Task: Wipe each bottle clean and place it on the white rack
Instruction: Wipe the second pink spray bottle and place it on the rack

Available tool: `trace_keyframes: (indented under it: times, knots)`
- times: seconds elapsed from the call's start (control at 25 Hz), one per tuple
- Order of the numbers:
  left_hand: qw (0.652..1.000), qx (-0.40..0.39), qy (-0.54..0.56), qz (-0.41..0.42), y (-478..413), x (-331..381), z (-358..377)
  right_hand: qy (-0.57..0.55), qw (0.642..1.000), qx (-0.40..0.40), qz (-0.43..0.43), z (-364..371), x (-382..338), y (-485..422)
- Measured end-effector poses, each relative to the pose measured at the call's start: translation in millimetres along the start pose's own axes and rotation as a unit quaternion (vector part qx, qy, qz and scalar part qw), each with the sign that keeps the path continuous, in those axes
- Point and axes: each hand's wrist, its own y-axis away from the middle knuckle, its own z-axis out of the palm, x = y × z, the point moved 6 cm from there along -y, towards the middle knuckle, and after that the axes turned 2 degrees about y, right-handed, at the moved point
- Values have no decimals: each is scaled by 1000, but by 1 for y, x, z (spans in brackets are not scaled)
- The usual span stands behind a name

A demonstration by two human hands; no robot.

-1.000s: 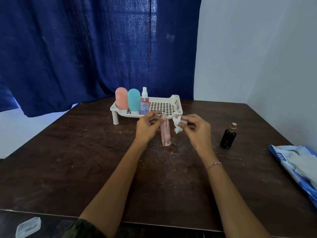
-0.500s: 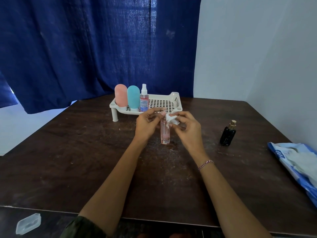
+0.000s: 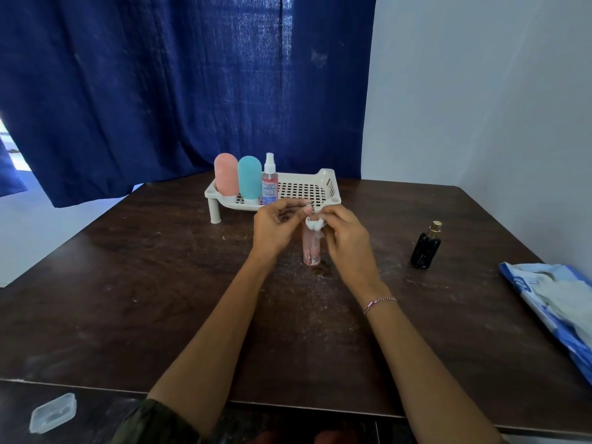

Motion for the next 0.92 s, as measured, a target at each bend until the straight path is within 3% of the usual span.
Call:
trace_keyframes:
  times: [0.24,0.48,0.68,0.92]
  knots:
    - [1000,-3,6,-4,1,4,2,-19,999,13,49,-2,7,0]
    - [1000,-9,24,-2,2,4,4,-41,999,18,8,-8,3,2]
    - [993,37,97,-57,2,-6,-4,-2,996,-83,-30,6,0,6]
    - [995,5,94,-32,2,-3,4,-26,999,20,-11,-4,-3,3]
